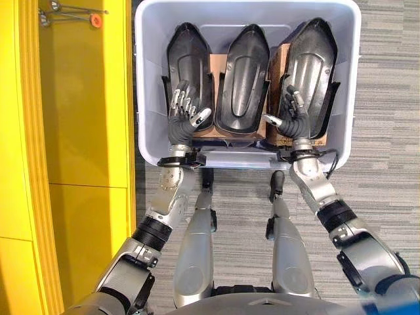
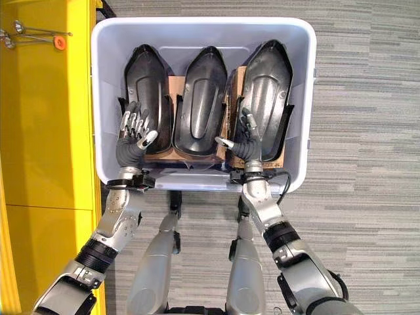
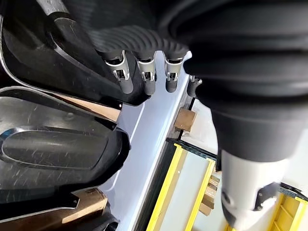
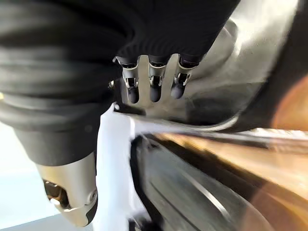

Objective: Move parts from the plastic box to the shelf.

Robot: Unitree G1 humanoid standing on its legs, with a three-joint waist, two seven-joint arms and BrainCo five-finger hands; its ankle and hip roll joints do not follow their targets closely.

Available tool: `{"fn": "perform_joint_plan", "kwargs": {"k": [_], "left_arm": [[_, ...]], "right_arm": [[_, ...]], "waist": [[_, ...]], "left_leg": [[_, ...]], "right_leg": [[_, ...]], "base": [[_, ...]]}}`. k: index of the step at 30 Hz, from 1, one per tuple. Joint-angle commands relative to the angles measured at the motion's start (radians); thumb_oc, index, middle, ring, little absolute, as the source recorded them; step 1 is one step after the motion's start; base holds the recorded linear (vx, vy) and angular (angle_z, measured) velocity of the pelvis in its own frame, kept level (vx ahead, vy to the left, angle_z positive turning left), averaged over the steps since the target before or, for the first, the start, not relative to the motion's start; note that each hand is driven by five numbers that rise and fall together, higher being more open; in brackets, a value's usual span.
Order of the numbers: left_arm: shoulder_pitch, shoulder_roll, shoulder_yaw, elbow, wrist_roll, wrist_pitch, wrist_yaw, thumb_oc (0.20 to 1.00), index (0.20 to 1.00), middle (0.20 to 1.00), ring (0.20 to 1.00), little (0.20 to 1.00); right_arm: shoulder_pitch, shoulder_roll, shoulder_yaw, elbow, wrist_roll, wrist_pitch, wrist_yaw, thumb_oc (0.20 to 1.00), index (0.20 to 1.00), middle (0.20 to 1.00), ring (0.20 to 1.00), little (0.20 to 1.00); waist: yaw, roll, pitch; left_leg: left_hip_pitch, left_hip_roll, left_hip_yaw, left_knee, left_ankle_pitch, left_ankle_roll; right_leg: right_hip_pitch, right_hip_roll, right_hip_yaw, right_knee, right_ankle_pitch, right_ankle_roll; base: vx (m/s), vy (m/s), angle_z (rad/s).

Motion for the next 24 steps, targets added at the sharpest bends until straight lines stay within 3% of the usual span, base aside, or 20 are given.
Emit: {"fn": "perform_joint_plan", "kwargs": {"k": [1,10,24], "left_arm": [[-0.014,0.005,0.05,-0.061,0.045,-0.053,0.018,1.0,1.0,1.0,1.0,1.0],[0.021,0.027,0.076,-0.1,0.077,-0.043,0.027,1.0,1.0,1.0,1.0,1.0],[0.027,0.028,0.081,-0.101,0.087,-0.052,0.036,1.0,1.0,1.0,1.0,1.0]], "right_arm": [[0.031,-0.021,-0.046,-0.089,-0.027,-0.084,-0.039,1.0,1.0,1.0,1.0,1.0],[0.133,-0.049,-0.195,-0.386,-0.125,-0.146,-0.114,1.0,1.0,1.0,1.0,1.0],[0.155,-0.044,-0.178,-0.293,-0.121,-0.13,-0.13,1.0,1.0,1.0,1.0,1.0]], "waist": [[-0.004,-0.031,-0.034],[-0.031,-0.047,-0.046],[-0.034,-0.045,-0.054]], "left_leg": [[-0.018,0.033,0.017,0.095,-0.055,-0.016],[-0.017,0.037,0.028,0.086,-0.054,-0.015],[-0.018,0.034,0.032,0.082,-0.054,-0.012]], "right_leg": [[-0.009,-0.037,0.035,0.119,-0.014,0.03],[-0.02,-0.029,0.045,0.117,-0.009,0.031],[-0.022,-0.027,0.047,0.112,-0.006,0.031]], "base": [[0.0,0.0,0.0],[0.0,0.001,-0.01],[0.0,-0.001,-0.01]]}}
